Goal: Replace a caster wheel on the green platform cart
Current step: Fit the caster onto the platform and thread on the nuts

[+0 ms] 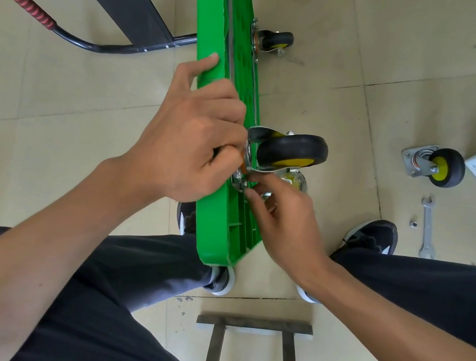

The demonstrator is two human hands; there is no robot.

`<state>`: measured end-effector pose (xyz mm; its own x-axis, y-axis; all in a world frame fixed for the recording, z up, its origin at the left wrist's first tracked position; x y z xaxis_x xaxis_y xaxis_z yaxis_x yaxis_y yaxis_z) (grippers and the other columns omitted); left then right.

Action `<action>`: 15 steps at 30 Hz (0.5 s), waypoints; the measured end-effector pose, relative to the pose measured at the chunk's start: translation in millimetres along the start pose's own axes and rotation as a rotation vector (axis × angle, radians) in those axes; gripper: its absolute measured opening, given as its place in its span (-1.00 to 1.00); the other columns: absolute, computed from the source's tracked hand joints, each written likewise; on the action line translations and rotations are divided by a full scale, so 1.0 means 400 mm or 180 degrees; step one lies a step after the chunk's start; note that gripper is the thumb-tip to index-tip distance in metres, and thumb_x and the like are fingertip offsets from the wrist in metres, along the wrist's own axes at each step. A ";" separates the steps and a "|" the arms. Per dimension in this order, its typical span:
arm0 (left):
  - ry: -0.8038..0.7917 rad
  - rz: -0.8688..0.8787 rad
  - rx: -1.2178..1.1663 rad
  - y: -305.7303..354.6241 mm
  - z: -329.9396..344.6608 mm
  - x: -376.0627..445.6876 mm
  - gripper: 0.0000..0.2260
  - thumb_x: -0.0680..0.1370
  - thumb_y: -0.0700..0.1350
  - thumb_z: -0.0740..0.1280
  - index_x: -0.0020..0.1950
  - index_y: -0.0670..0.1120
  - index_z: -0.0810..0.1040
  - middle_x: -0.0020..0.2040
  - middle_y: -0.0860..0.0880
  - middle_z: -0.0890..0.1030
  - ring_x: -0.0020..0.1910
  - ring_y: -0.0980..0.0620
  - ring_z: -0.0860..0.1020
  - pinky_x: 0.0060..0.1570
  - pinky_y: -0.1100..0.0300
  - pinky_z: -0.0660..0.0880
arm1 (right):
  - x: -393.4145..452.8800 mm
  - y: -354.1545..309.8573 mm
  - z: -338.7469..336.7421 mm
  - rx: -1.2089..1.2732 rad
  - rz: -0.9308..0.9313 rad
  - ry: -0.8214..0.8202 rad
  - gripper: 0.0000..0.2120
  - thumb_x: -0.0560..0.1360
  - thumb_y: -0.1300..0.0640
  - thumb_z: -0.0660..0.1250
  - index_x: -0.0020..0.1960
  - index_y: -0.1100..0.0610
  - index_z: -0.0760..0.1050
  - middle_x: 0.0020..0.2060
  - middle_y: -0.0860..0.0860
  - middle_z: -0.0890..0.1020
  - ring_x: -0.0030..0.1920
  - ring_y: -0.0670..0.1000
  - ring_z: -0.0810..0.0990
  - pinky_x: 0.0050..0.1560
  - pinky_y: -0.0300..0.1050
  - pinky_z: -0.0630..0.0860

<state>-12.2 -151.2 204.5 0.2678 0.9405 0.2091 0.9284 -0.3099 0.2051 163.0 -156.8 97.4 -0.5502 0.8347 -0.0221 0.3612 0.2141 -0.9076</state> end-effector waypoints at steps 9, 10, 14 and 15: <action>0.0040 -0.0025 -0.0035 0.004 -0.001 0.001 -0.73 0.46 -0.17 0.13 -0.43 -0.11 0.46 -0.39 0.01 0.46 -0.21 -0.02 0.48 0.37 -0.24 0.20 | 0.008 0.019 0.003 -0.0155 -0.0335 -0.0106 -0.84 0.63 0.12 0.32 0.16 0.16 0.58 -0.08 -0.01 0.66 -0.14 -0.08 0.56 -0.14 -0.03 0.55; 0.0040 -0.0027 -0.0028 0.004 -0.001 0.001 -0.73 0.46 -0.17 0.13 -0.43 -0.11 0.46 -0.39 0.01 0.47 -0.21 -0.03 0.48 0.37 -0.24 0.20 | 0.007 0.019 0.005 -0.0139 -0.0331 -0.0112 -0.84 0.63 0.12 0.32 0.16 0.16 0.57 -0.08 -0.02 0.65 -0.15 -0.10 0.54 -0.14 -0.03 0.55; 0.0046 -0.0026 -0.0050 0.003 0.000 -0.001 -0.72 0.47 -0.16 0.13 -0.43 -0.11 0.46 -0.38 0.01 0.47 -0.21 -0.01 0.48 0.37 -0.24 0.21 | 0.006 0.016 0.008 0.0008 -0.0299 -0.0168 -0.82 0.65 0.08 0.26 0.17 0.14 0.53 -0.09 -0.08 0.61 -0.14 -0.10 0.52 -0.16 -0.03 0.54; 0.0042 -0.0027 -0.0056 0.004 0.000 -0.001 -0.72 0.47 -0.16 0.13 -0.43 -0.11 0.46 -0.38 0.01 0.47 -0.21 -0.01 0.48 0.37 -0.24 0.21 | 0.005 0.014 0.008 0.0031 -0.0287 -0.0199 -0.81 0.65 0.07 0.25 0.18 0.14 0.52 -0.09 -0.07 0.60 -0.15 -0.08 0.53 -0.17 0.00 0.53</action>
<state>-11.0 -152.0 204.5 0.2563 0.9413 0.2198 0.9259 -0.3044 0.2236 161.5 -155.4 90.8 -0.6260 0.7791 0.0340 0.3010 0.2816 -0.9111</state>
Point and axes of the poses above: each hand's wrist, its own x-axis towards the middle knuckle, its own z-axis out of the palm, y = z × x, the point moved 1 cm from there along x, towards the middle knuckle
